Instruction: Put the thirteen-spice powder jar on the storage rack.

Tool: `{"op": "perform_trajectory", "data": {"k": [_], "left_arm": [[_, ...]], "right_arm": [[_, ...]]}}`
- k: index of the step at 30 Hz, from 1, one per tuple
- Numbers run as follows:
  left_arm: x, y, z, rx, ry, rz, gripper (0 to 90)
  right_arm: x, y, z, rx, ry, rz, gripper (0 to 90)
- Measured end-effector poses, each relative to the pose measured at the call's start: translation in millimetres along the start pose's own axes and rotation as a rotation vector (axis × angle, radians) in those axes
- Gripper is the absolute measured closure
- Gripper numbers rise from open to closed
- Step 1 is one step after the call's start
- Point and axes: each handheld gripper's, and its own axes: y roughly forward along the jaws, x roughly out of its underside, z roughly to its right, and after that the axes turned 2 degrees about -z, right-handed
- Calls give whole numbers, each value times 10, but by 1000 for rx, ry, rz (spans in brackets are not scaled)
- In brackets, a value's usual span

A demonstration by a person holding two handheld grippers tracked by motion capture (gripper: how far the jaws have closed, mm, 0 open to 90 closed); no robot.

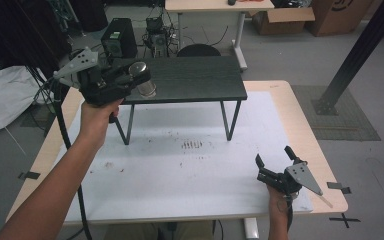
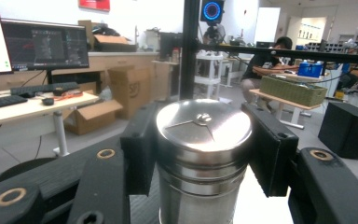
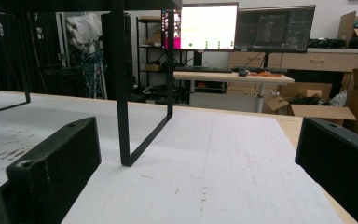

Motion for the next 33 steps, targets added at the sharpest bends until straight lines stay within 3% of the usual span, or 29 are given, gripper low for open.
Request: {"op": "perform_trajectory", "data": {"k": [10,20,33], "left_arm": [[-65,256,-179,-49,10,-45,492],[-35,517,-395,-102,-16,-100,491],[69,667,-547,-162,-31,-163,491]], "right_arm": [[1,-3,3,-2,3,2,0],[1,-2,7,-4,5,4,0],[1,-2,7,-4,3,4,0]]}}
